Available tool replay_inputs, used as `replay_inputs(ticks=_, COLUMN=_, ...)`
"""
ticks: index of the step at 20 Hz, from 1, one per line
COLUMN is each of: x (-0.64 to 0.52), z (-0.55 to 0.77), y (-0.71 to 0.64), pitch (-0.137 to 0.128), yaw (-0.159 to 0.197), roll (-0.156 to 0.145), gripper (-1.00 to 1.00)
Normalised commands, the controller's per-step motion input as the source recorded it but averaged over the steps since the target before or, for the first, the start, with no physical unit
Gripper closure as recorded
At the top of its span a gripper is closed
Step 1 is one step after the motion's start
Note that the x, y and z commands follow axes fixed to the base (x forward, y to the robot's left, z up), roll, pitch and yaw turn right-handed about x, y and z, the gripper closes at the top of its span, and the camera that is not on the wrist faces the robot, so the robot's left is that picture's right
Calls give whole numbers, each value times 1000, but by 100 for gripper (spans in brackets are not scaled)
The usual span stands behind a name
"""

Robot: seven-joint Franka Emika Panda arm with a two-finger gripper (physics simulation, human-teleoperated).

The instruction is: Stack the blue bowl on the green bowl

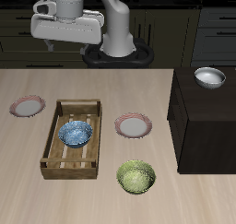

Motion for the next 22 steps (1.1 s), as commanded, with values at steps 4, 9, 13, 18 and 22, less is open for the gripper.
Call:
replay_inputs(ticks=4, x=242, z=-173, y=-46, pitch=27, yaw=21, roll=10, gripper=-100)
replay_inputs(ticks=9, x=229, z=-154, y=-35, pitch=24, yaw=2, roll=-6, gripper=-100)
replay_inputs(ticks=13, x=134, z=-197, y=14, pitch=33, yaw=29, roll=-8, gripper=-100)
replay_inputs(ticks=18, x=55, z=-183, y=55, pitch=10, yaw=22, roll=-1, gripper=-100)
replay_inputs(ticks=22, x=99, z=-294, y=45, pitch=20, yaw=28, roll=-3, gripper=-100)
